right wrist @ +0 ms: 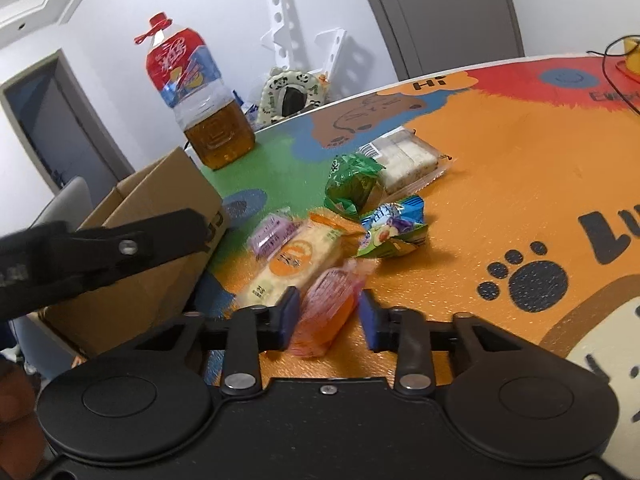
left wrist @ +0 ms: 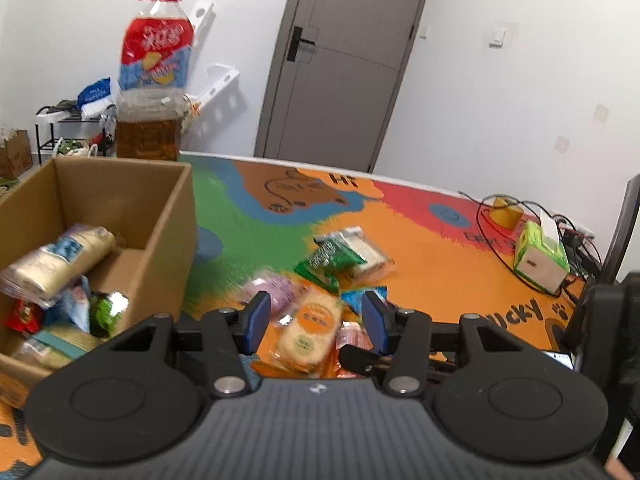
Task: Organize snacks
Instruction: 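Grasp the round pastry cake with the left gripper while the right gripper grasps the pink-wrapped bar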
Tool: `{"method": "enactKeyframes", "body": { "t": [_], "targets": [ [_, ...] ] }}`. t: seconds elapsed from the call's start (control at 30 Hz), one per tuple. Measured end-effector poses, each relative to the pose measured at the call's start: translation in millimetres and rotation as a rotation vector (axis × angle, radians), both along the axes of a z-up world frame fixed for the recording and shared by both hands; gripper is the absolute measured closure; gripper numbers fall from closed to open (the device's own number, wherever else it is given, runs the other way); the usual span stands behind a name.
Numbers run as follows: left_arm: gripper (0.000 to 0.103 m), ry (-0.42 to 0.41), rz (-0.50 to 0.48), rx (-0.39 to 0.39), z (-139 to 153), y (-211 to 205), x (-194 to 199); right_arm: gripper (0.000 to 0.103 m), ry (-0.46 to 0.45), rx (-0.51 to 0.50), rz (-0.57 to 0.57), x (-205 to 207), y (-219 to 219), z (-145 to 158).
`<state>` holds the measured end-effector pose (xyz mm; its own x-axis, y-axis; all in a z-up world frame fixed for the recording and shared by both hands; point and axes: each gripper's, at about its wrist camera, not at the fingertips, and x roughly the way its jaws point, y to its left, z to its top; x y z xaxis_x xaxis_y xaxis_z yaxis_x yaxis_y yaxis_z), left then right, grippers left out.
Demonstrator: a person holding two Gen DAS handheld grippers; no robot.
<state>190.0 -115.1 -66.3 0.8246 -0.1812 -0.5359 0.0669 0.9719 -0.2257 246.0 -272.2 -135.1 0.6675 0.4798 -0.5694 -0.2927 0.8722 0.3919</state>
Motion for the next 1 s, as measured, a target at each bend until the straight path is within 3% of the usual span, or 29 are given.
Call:
{"method": "enactKeyframes", "body": {
  "t": [0.33,0.57,0.67,0.87,0.9,1.0],
  "targets": [
    [0.054,0.058,-0.012,0.001,-27.3,-15.0,19.4,0.082,-0.011,-0.004,-0.078,-8.1,-33.7,1.1],
    [0.053,0.053,0.009,0.072,-41.0,-21.8,30.6,0.081,-0.018,-0.005,-0.116,-12.1,-51.0,-0.7],
    [0.053,0.082,0.023,0.071,-45.8,-20.1,34.7,0.075,-0.014,0.001,-0.129,-11.9,-53.4,-0.9],
    [0.053,0.093,0.026,0.113,-56.0,-23.3,32.8,0.071,-0.026,-0.016,-0.097,-10.2,-40.0,-4.1],
    [0.054,0.095,0.024,0.115,-55.9,-23.6,32.0,0.071,-0.035,-0.024,-0.095,-11.2,-38.0,-4.2],
    [0.069,0.084,0.010,0.115,-56.0,-24.7,28.0,0.073,-0.039,-0.050,-0.086,-12.1,-35.9,-3.0]
  ]
}}
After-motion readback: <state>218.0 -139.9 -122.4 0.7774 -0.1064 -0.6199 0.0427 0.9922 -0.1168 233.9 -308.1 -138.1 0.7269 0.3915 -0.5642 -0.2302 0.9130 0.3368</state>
